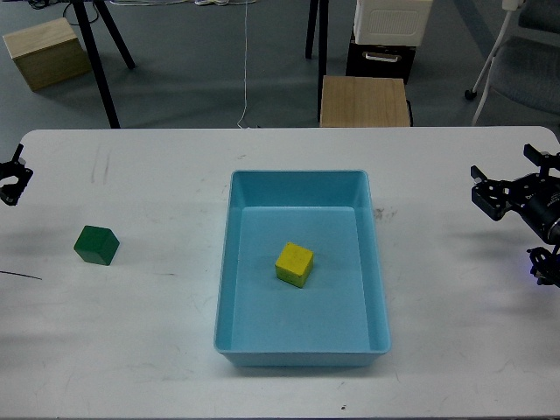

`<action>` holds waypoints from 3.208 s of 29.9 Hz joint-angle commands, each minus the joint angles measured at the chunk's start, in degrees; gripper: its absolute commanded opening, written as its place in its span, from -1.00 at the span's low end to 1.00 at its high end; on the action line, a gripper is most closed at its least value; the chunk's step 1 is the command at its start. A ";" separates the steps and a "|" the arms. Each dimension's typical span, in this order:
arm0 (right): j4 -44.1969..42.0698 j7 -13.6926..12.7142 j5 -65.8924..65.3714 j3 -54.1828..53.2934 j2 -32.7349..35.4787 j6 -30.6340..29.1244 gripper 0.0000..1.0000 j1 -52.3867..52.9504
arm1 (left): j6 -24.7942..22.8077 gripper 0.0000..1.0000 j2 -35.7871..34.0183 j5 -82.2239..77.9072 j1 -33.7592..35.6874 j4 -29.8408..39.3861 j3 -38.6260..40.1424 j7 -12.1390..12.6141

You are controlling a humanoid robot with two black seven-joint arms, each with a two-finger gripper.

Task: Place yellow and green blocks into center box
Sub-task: 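Withdraw the right gripper from the bin to its side, then move the left gripper to the green cube and close it, then lift the green cube with the left gripper toward the bin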

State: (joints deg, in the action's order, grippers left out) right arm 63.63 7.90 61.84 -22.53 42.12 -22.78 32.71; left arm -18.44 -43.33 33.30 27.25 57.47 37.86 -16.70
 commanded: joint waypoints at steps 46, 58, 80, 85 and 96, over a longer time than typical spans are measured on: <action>1.23 0.27 -6.38 0.21 0.41 0.19 0.98 -0.37 | 8.88 1.00 -14.07 -143.51 10.37 6.87 -19.49 -11.30; 1.32 0.27 -6.38 0.29 1.64 0.10 0.98 -0.72 | 4.12 1.00 -7.22 -144.74 11.60 2.31 -19.58 -11.30; 5.45 0.80 -6.38 -0.32 5.16 0.01 0.98 -0.81 | 2.62 1.00 0.87 -146.33 12.92 -6.22 -19.67 -11.30; 5.72 0.80 -6.38 -0.41 5.34 -0.07 0.98 -0.81 | 2.62 1.00 1.49 -146.33 13.27 -6.66 -19.67 -11.30; 6.24 1.15 -6.38 -0.32 5.42 -0.07 0.98 -0.81 | 1.92 0.98 1.84 -146.41 14.23 -7.89 -19.58 -11.30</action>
State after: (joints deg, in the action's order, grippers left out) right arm 69.87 9.06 55.46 -22.89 47.55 -22.90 31.90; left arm -16.50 -41.58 -113.06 41.20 50.06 18.19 -28.00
